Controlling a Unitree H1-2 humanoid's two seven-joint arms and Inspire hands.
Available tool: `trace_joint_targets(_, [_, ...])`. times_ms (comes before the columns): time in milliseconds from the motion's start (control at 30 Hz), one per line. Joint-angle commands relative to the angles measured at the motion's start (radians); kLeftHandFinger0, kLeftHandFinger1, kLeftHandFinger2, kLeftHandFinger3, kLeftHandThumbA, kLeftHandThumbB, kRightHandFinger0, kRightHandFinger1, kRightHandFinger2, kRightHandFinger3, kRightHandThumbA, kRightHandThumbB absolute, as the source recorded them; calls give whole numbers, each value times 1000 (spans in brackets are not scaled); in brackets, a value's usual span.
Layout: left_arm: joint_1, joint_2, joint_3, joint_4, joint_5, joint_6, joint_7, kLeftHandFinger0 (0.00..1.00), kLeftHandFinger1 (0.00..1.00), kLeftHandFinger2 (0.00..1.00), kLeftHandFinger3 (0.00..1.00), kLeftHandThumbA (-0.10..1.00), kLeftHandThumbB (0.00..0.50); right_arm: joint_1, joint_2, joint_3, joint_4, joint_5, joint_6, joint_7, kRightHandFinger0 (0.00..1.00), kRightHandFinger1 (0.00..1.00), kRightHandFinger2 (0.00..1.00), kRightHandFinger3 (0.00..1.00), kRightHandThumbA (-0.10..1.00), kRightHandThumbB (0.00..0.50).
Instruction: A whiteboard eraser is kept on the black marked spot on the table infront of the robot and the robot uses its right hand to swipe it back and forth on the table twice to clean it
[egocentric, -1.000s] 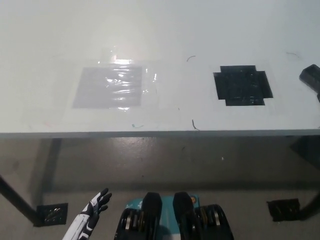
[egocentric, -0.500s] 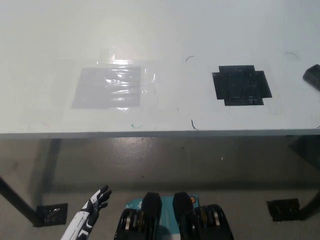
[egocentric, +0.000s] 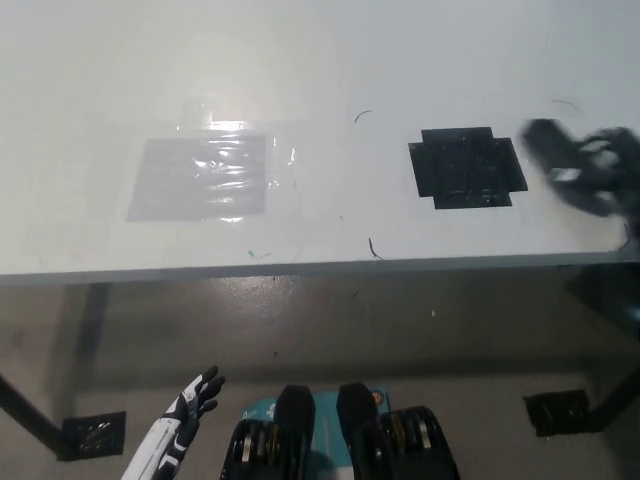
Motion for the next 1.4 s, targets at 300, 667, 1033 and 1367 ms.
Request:
trace_joint_targets(300, [-6,5,6,-17,-21,-38,2,1000,1000,1000,1000,1000,358,-75,153,7,-106,30,-7,89,442,710,916,586,744,302])
trace_joint_targets(667, [-6,10,10,-28,-25,-20,-1,1000,1000,1000,1000,1000,374,-57,115,140,-12,-89,-87,-16,244,545,705,418,716,297])
trace_joint_targets(1033, [10,20,28,-56,-10,-15,14,1000,1000,1000,1000,1000,371,-84,37,309,-29,-200,-46,-49,57,193,322,423,736,250])
trace_joint_targets(1367, [-2,19,34,-55,-29,1,10,1000,1000,1000,1000,1000,360,-129,36,329,-94,-237,50,-21,760,1000,1000,1000,842,368])
